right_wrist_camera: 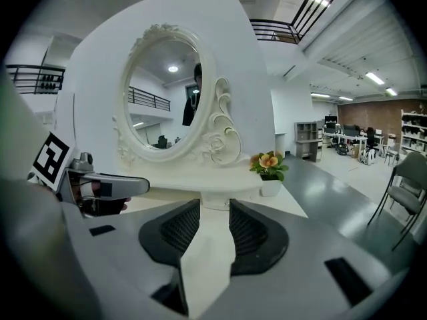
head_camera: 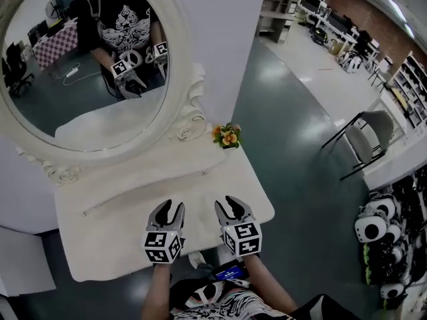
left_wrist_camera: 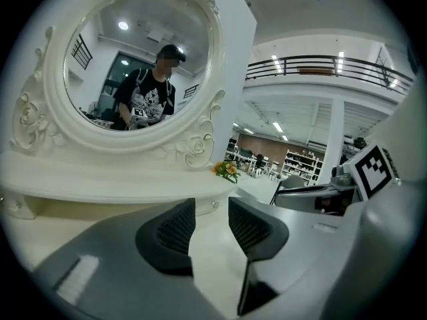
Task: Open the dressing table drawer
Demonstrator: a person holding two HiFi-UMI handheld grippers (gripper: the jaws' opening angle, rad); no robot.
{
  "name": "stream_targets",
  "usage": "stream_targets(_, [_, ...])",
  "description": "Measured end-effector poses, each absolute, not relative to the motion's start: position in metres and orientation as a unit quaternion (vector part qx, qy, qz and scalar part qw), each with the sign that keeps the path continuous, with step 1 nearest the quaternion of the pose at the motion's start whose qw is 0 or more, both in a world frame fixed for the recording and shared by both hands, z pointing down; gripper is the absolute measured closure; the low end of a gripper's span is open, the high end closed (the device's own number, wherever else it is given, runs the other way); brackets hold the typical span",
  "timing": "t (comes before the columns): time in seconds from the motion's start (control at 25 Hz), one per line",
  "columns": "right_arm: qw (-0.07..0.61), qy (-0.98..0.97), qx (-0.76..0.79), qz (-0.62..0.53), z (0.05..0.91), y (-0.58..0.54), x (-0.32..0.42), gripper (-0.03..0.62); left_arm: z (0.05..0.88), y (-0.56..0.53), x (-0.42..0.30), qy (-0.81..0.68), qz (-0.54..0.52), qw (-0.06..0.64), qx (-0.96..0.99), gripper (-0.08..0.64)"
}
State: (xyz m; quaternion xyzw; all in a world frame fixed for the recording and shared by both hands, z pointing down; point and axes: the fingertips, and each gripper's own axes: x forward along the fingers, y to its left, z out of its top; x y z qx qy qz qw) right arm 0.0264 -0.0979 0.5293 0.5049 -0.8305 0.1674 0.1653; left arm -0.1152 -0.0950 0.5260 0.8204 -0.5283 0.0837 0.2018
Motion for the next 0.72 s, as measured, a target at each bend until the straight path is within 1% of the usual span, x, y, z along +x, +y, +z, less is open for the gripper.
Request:
stream_targets(0.24, [0.179, -0.822, 0.514, 0.169, 0.538, -0.134, 0.022, 0.457, 0.542, -0.13, -0.118, -0.514, 0.096, 0.211, 0.826, 0.408])
stream_targets(0.72, [0.193, -0.826, 0.497, 0.182, 0.561, -0.164, 0.013, 0.457, 0.56, -0.156, -0.106, -0.516, 0.118, 0.212, 0.821, 0.408])
